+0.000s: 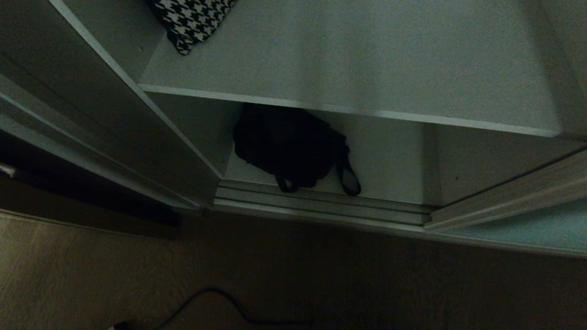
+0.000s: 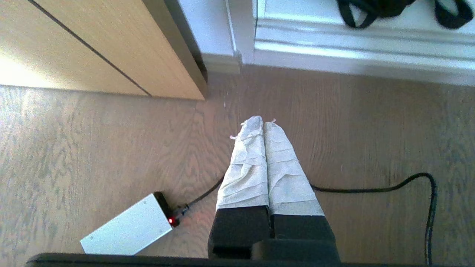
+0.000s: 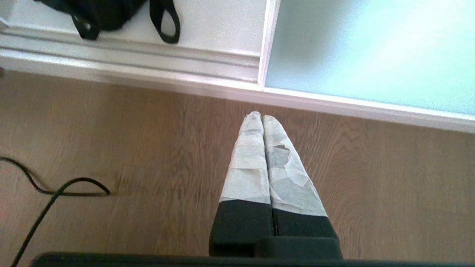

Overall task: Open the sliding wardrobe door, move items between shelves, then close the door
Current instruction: Close the door

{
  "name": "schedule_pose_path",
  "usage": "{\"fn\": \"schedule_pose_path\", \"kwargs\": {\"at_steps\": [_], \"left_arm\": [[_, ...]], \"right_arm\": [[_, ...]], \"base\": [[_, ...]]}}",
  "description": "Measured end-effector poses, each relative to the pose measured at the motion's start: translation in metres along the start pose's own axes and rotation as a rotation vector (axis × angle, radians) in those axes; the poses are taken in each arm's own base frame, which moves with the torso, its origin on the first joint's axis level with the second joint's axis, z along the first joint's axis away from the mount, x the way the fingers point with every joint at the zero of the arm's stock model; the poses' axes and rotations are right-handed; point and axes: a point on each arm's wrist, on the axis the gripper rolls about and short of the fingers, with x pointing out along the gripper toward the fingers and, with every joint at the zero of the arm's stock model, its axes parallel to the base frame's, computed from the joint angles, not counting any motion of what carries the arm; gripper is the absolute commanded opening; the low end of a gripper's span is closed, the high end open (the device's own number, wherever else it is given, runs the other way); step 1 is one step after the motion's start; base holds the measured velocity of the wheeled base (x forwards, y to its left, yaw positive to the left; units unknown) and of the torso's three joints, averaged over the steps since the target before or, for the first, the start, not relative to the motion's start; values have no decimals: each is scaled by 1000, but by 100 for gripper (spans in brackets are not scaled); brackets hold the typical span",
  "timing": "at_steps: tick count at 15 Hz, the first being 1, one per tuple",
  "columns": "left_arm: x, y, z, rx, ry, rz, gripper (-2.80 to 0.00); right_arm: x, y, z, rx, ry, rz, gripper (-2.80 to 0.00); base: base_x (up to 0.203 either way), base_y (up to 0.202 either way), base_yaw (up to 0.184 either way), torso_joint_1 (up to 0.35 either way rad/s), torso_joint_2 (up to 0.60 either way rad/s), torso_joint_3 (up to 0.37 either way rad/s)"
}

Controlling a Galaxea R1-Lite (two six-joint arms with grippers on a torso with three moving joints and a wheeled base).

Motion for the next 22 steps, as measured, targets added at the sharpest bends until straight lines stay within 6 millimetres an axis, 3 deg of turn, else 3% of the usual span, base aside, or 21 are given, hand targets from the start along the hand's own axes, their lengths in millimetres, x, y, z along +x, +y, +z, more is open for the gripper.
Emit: {"fn": "schedule_pose_path", "kwargs": {"at_steps": [17, 22], "left_arm": [[0, 0, 0, 32, -1, -15, -280], [0, 0, 0, 32, -1, -15, -280]], "right_arm": [[0, 0, 0, 0, -1, 0, -280], [0, 0, 0, 0, -1, 1, -280]], "base": [[0, 0, 0, 1, 2, 205], [0, 0, 0, 0, 0, 21]]}}
